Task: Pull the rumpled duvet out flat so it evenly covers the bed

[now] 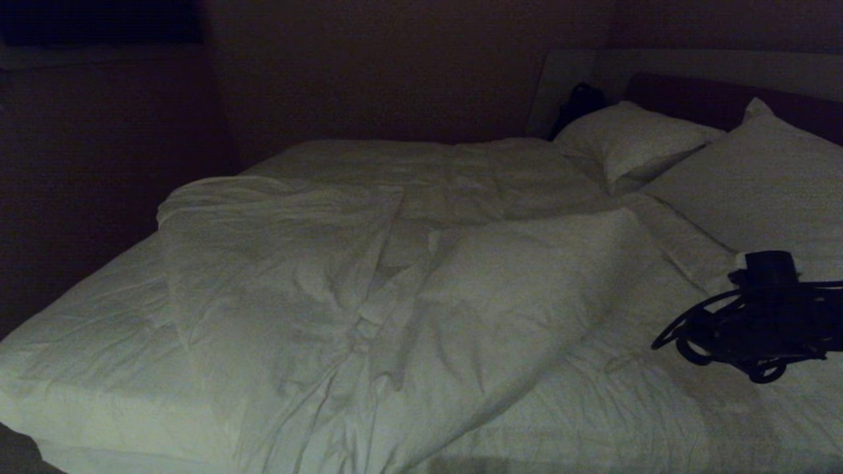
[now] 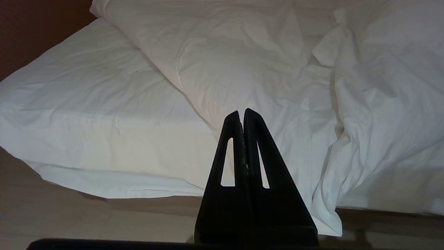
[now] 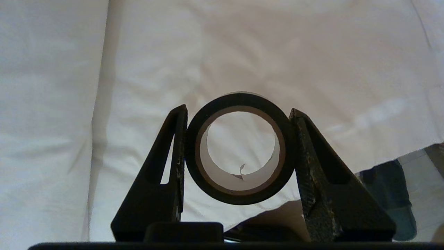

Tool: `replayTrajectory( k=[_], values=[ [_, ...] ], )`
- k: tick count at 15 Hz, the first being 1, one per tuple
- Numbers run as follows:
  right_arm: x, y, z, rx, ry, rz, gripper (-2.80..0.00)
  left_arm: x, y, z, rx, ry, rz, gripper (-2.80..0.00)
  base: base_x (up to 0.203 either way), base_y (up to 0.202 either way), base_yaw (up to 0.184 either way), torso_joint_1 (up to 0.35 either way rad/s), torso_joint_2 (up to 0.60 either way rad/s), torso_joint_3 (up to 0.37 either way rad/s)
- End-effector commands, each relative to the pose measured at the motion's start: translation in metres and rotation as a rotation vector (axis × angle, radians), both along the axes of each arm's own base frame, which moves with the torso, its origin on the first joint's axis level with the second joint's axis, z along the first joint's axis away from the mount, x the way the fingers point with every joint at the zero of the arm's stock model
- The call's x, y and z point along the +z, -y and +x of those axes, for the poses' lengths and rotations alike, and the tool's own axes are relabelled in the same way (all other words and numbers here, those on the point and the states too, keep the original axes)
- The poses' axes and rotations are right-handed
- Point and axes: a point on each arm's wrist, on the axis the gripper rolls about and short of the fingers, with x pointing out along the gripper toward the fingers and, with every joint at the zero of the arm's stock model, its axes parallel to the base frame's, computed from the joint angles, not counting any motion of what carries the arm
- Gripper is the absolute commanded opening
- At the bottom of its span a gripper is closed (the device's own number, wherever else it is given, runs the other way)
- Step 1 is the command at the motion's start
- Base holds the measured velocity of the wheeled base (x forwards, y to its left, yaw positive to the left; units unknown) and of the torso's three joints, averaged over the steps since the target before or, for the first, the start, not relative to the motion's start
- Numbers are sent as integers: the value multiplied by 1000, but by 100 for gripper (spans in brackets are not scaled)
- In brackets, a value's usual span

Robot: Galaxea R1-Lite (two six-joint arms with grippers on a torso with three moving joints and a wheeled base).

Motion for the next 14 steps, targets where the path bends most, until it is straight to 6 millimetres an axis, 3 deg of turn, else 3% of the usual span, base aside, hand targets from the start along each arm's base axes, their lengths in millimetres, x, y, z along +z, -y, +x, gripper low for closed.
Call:
replayTrajectory(
  k=[1,14],
  values=[
    [1,-1,-5,-4,-2,2,-280,0,0,0,1,-1,0,-280,0,0,0,0,0,0],
    [-4,7,-24,-38,-40,4,-280,0,0,0,0,-1,0,-280,0,0,0,0,0,0]
  ],
)
